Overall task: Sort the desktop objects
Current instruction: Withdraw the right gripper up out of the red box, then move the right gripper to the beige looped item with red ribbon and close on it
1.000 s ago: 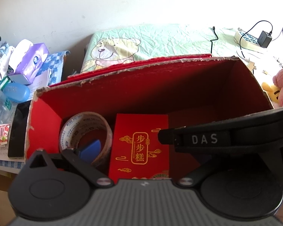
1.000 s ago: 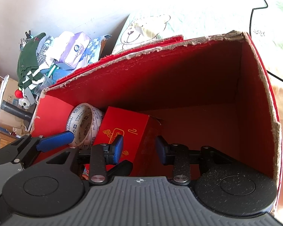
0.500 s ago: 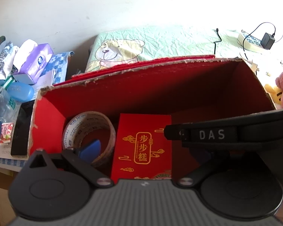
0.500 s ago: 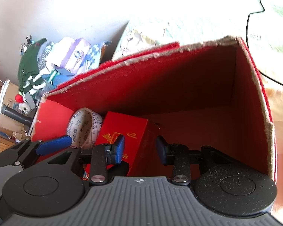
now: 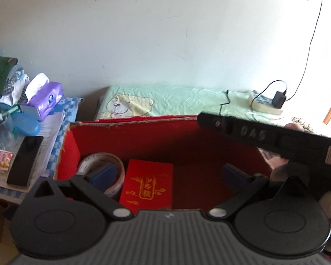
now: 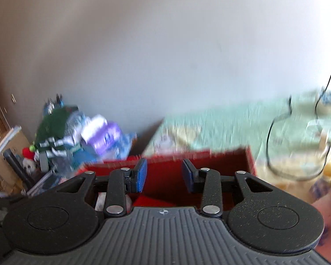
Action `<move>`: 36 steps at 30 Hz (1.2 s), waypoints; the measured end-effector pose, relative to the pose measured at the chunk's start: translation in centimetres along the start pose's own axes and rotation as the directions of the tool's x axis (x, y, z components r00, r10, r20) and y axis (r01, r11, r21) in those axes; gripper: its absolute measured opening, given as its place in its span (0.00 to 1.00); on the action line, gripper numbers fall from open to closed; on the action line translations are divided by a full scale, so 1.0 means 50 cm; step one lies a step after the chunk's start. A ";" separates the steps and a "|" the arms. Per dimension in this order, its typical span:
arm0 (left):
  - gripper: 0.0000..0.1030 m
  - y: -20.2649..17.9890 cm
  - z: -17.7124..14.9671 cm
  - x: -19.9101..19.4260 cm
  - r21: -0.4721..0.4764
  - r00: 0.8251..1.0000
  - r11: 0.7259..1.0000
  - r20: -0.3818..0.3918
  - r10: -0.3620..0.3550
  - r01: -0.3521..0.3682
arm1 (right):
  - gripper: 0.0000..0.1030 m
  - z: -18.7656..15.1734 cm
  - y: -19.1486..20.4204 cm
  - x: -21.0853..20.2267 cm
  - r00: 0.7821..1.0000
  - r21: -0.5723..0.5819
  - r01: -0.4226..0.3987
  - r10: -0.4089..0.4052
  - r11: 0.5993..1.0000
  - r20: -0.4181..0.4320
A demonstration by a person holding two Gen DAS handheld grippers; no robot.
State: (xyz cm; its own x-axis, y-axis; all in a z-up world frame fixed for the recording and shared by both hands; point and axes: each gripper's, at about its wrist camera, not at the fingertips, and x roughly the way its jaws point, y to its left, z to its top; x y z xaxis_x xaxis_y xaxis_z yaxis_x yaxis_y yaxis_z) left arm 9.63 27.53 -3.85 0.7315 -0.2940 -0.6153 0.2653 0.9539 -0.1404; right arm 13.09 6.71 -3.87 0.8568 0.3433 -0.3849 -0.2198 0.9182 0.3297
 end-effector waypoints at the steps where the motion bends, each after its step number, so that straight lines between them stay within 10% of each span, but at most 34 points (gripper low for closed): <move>1: 0.99 0.003 -0.005 -0.010 -0.015 1.000 1.000 0.003 -0.007 0.007 | 0.40 0.006 0.001 -0.014 1.000 -0.001 -0.002 0.002 1.000 0.029; 13: 0.99 0.046 -0.086 -0.085 -0.107 0.998 0.994 -0.063 -0.014 0.008 | 0.65 -0.045 -0.028 -0.187 0.988 -0.065 0.044 -0.034 0.997 0.150; 24: 0.99 0.026 -0.149 -0.124 -0.138 0.990 0.988 -0.130 0.044 -0.062 | 0.65 -0.127 -0.041 -0.223 0.994 0.006 -0.092 0.092 0.996 -0.059; 36: 0.98 -0.066 -0.235 -0.120 -0.131 0.973 0.991 -0.230 -0.007 -0.024 | 0.53 -0.202 -0.066 -0.209 0.918 0.176 -0.178 0.228 0.968 -0.324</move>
State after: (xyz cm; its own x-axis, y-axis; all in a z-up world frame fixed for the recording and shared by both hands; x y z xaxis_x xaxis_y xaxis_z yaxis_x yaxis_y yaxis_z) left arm -3.01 26.85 -8.79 0.5655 -0.2789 -0.7762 0.1633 0.9603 -0.2261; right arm 0.17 2.08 -9.66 0.5855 0.5883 -0.5578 -0.2833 0.7931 0.5392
